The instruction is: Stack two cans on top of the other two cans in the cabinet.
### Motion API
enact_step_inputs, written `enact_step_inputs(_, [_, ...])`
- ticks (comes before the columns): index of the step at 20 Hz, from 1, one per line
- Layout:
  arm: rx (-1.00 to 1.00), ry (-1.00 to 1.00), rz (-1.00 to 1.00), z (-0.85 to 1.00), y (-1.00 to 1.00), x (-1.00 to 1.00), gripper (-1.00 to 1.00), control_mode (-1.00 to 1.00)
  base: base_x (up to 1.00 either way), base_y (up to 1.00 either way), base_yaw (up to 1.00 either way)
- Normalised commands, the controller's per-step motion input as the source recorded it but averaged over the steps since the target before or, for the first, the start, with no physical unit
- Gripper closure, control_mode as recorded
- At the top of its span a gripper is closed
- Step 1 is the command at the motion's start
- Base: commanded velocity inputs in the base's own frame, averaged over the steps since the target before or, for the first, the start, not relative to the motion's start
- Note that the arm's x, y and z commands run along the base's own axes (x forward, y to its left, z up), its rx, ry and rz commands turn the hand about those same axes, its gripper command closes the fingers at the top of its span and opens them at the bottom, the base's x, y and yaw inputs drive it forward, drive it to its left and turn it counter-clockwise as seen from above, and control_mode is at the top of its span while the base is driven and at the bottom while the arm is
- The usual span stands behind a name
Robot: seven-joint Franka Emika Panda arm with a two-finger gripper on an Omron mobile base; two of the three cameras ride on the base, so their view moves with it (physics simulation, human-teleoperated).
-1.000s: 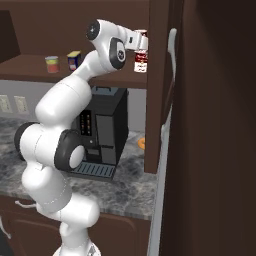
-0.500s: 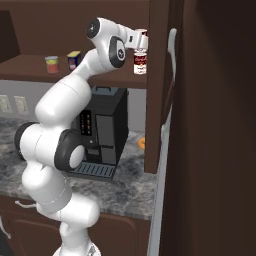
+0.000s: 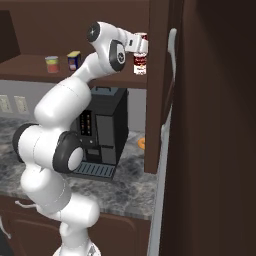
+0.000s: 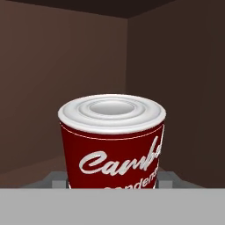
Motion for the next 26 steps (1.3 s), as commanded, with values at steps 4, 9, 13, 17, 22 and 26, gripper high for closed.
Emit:
enact_step_inputs(4, [0.0, 0.0, 0.0, -0.16, 0.0, 0.01, 1.0, -1.0, 0.0, 0.0, 0.0])
enact_step_inputs(9, [0.0, 0.0, 0.0, -0.14, 0.0, 0.04, -1.0, -1.0, 0.0, 0.0, 0.0])
enact_step_inputs(13, [0.0, 0.0, 0.0, 0.0, 0.0, 0.0, -1.0, -1.0, 0.0, 0.0, 0.0])
enact_step_inputs(17, [0.0, 0.0, 0.0, 0.0, 0.0, -0.01, -1.0, -1.0, 0.0, 0.0, 0.0])
enact_step_inputs(22, [0.0, 0.0, 0.0, 0.0, 0.01, -0.04, -1.0, -1.0, 0.0, 0.0, 0.0])
enact_step_inputs(26, [0.0, 0.0, 0.0, -0.05, 0.11, -0.07, -1.0, -1.0, 0.0, 0.0, 0.0])
